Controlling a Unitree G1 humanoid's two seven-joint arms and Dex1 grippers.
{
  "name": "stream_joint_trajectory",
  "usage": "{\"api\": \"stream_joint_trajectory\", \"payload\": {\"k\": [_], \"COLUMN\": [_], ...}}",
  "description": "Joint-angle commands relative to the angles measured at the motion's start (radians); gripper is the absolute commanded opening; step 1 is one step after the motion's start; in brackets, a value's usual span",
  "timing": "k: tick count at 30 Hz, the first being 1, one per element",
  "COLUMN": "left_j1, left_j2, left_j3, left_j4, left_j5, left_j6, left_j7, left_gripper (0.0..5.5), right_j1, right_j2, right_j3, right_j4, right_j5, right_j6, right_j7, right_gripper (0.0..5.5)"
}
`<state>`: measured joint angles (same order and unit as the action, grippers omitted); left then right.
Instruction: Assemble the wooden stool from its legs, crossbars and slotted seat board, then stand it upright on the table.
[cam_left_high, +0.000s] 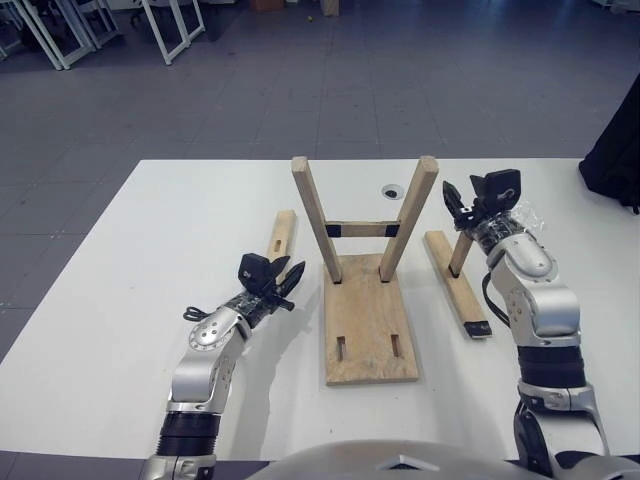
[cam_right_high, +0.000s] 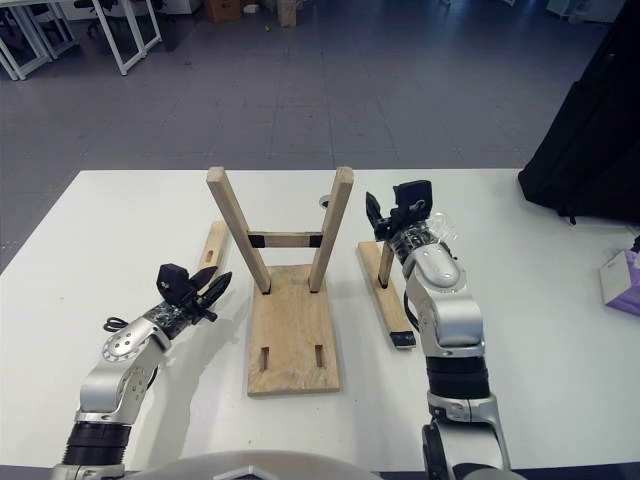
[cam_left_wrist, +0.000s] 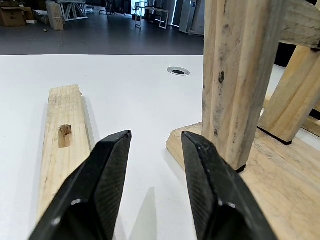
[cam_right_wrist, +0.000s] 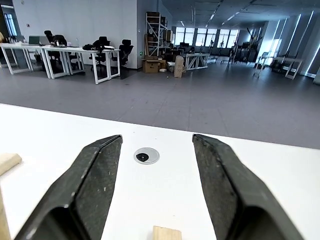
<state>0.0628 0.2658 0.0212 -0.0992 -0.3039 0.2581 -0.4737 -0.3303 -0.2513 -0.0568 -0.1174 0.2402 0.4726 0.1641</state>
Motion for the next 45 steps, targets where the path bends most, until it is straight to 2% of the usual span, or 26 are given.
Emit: {"api": "stream_joint_trajectory", "payload": {"k": [1, 5, 8, 14, 16, 22, 30, 39, 45], "left_j1": [-0.004, 0.006, 0.038, 0.111, 0.121, 0.126, 0.123, 0.108, 0.094], "left_j2": [0.010, 0.002, -0.026, -0.073, -0.078, -0.078, -0.089, -0.074, -0.056], "left_j3": [0.002, 0.012, 0.034, 0.032, 0.032, 0.031, 0.021, 0.026, 0.032], "left_j4": [-0.014, -0.018, -0.047, -0.123, -0.135, -0.146, -0.141, -0.134, -0.138], "left_j5": [0.009, 0.007, -0.002, -0.022, -0.025, -0.029, -0.038, -0.038, -0.059], "left_j6": [-0.002, -0.016, -0.041, -0.024, -0.019, -0.005, 0.001, -0.001, 0.012], "left_j7": [-0.001, 0.009, 0.041, 0.084, 0.091, 0.100, 0.102, 0.094, 0.067], "left_gripper": [1.83, 1.83, 1.83, 1.83, 1.83, 1.83, 1.83, 1.83, 1.83], "right_j1": [-0.022, -0.123, -0.037, 0.423, 0.495, 0.512, 0.423, 0.398, 0.359], "right_j2": [0.022, 0.071, 0.032, 0.001, -0.006, -0.054, -0.058, -0.048, -0.016], "right_j3": [-0.099, -0.318, -0.372, -0.247, -0.194, -0.061, 0.010, 0.002, -0.045], "right_j4": [-0.060, -0.192, -0.234, -0.262, -0.324, -0.398, -0.297, -0.300, -0.274], "right_j5": [0.083, 0.310, 0.357, 0.256, 0.252, 0.162, 0.071, 0.082, 0.105], "right_j6": [0.118, 0.189, 0.216, 0.258, 0.294, 0.345, 0.471, 0.577, 0.580], "right_j7": [-0.042, -0.137, -0.117, -0.040, -0.031, -0.049, -0.089, -0.071, -0.046], "right_gripper": [2.58, 2.58, 2.58, 3.71, 3.71, 3.71, 3.71, 2.04, 2.04]}}
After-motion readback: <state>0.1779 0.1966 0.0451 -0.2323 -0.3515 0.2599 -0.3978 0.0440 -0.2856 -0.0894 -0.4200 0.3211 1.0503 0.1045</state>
